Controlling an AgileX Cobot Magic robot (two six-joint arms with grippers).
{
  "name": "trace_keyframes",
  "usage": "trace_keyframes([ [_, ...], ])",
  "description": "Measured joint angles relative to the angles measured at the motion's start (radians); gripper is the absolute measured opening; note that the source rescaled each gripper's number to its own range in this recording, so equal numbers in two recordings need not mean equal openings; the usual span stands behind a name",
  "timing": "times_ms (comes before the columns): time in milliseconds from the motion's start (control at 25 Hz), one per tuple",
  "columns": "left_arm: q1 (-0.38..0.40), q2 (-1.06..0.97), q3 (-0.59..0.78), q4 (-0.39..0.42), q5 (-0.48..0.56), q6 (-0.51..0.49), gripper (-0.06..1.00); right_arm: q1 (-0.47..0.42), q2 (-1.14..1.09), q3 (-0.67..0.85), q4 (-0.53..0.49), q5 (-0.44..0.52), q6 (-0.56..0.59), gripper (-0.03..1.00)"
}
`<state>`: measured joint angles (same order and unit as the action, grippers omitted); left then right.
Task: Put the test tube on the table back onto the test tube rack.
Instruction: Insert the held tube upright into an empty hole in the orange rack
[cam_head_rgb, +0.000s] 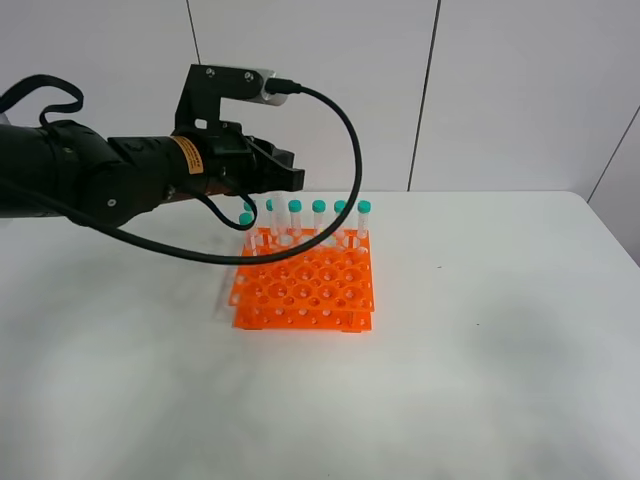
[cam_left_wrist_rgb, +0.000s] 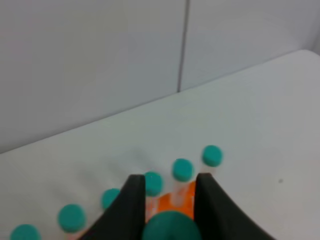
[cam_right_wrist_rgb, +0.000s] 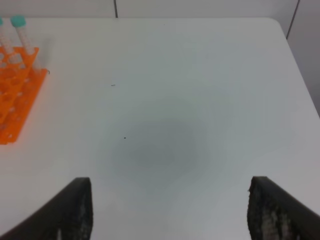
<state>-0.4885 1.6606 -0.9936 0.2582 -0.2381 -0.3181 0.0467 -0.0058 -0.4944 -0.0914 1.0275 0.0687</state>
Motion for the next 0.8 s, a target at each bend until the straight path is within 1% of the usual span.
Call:
trace_keyframes([
  [80, 0.014, 0.017, 0.001, 0.001, -0.03, -0.009, 0.0, 0.0, 0.0, 0.0, 0.001, 0.0, 0.0, 0.85],
  [240, 0.038, 0.06, 0.002, 0.004, -0.125, -0.031, 0.0, 0.0, 0.0, 0.0, 0.001, 0.0, 0.0, 0.85],
  [480, 0.083, 0.131, 0.002, 0.004, -0.232, -0.033, 0.0, 0.0, 0.0, 0.0, 0.001, 0.0, 0.0, 0.85],
  [800, 0.12, 0.194, 0.002, 0.004, -0.25, -0.004, 0.0, 0.0, 0.0, 0.0, 0.001, 0.0, 0.0, 0.85],
])
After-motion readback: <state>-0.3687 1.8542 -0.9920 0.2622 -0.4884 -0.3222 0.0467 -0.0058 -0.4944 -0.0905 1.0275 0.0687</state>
